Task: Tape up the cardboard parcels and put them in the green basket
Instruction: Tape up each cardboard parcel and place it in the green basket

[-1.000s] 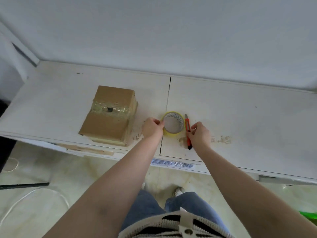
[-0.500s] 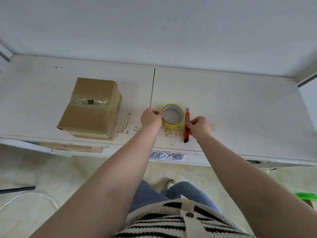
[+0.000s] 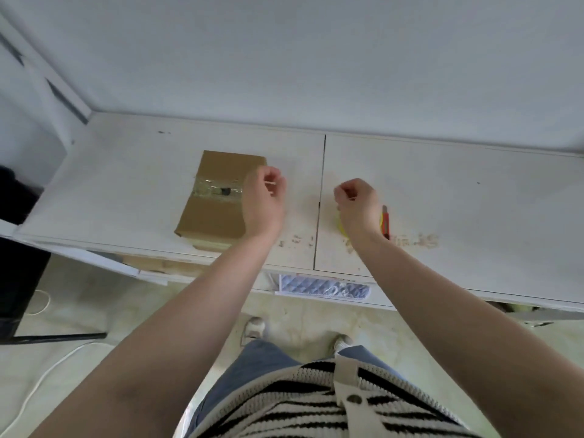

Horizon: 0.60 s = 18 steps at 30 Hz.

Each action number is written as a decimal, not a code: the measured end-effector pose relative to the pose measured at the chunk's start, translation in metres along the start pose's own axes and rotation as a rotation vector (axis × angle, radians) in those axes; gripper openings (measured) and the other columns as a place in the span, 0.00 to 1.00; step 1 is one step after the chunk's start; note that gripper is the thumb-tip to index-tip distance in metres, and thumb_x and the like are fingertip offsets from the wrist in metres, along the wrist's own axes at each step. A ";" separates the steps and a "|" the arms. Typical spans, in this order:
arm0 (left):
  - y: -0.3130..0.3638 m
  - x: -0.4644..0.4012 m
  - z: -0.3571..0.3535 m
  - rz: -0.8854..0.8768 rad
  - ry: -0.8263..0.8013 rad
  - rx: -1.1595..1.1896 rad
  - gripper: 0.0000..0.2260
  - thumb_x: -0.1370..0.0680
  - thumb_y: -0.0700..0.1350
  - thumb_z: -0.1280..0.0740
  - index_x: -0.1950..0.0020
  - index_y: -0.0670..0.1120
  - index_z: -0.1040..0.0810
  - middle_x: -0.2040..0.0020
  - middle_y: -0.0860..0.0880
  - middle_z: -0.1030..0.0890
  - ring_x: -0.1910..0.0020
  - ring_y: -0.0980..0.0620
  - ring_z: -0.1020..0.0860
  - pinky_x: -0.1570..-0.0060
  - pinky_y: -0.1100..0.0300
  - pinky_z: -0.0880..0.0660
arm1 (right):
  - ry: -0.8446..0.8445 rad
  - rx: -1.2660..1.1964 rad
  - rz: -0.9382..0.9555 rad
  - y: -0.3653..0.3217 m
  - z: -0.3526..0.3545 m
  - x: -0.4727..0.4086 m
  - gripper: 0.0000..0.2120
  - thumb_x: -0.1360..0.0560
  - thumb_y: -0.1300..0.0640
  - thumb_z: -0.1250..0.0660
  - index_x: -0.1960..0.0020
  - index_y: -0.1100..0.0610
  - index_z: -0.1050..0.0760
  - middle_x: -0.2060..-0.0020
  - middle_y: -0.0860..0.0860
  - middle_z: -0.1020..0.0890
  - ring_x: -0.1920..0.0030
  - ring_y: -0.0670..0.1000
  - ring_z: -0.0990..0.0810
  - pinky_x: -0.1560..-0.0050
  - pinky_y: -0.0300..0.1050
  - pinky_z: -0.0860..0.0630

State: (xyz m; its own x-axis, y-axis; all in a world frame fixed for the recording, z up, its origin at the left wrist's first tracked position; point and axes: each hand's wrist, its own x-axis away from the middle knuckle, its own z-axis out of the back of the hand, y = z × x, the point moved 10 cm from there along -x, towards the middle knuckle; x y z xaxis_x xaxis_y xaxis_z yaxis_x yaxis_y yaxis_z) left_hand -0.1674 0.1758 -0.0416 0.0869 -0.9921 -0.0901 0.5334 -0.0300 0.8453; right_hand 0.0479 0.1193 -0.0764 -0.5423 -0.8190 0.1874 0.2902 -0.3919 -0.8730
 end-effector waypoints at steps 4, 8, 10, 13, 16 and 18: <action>-0.049 -0.032 0.077 0.095 0.142 -0.240 0.17 0.21 0.50 0.33 0.36 0.44 0.28 0.37 0.45 0.27 0.42 0.47 0.25 0.51 0.56 0.27 | -0.155 -0.126 -0.006 -0.043 -0.085 0.031 0.08 0.21 0.61 0.39 0.50 0.60 0.21 0.61 0.55 0.18 0.61 0.53 0.21 0.59 0.49 0.23; -0.109 -0.053 0.092 0.313 -0.073 -0.369 0.31 0.23 0.56 0.32 0.27 0.41 0.36 0.30 0.42 0.31 0.33 0.41 0.29 0.42 0.47 0.28 | -0.240 -0.013 -0.126 -0.046 -0.150 0.052 0.16 0.19 0.54 0.42 0.34 0.58 0.28 0.60 0.46 0.23 0.64 0.48 0.24 0.68 0.40 0.30; -0.128 -0.057 0.082 0.371 -0.213 -0.316 0.30 0.23 0.58 0.32 0.29 0.41 0.34 0.33 0.42 0.26 0.36 0.41 0.26 0.44 0.49 0.28 | -0.187 -0.024 -0.167 -0.046 -0.165 0.053 0.18 0.18 0.53 0.43 0.31 0.60 0.32 0.55 0.49 0.25 0.56 0.53 0.23 0.58 0.45 0.25; -0.134 -0.060 0.075 0.324 -0.270 -0.335 0.25 0.22 0.58 0.33 0.36 0.41 0.31 0.40 0.43 0.21 0.41 0.41 0.23 0.48 0.52 0.27 | -0.124 -0.034 -0.256 -0.037 -0.180 0.049 0.16 0.18 0.52 0.45 0.36 0.59 0.29 0.59 0.51 0.29 0.57 0.54 0.29 0.64 0.44 0.33; -0.141 -0.066 0.068 0.373 -0.322 -0.316 0.27 0.23 0.57 0.32 0.34 0.40 0.35 0.37 0.41 0.23 0.39 0.40 0.23 0.50 0.51 0.28 | -0.063 -0.043 -0.303 -0.034 -0.186 0.047 0.16 0.18 0.53 0.45 0.35 0.60 0.28 0.56 0.54 0.25 0.57 0.53 0.28 0.63 0.43 0.31; -0.148 -0.072 0.062 0.452 -0.386 -0.259 0.33 0.24 0.58 0.31 0.31 0.40 0.41 0.32 0.40 0.26 0.37 0.38 0.24 0.49 0.52 0.29 | -0.044 -0.014 -0.325 -0.032 -0.189 0.048 0.18 0.18 0.55 0.46 0.30 0.57 0.31 0.42 0.56 0.23 0.44 0.56 0.25 0.45 0.51 0.25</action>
State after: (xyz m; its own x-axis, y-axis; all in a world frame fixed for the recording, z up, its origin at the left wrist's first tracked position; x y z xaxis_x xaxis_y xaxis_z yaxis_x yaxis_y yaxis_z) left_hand -0.3047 0.2439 -0.1274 0.0671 -0.8737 0.4818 0.7051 0.3832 0.5966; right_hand -0.1365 0.1716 -0.1250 -0.5704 -0.6693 0.4761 0.0968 -0.6304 -0.7702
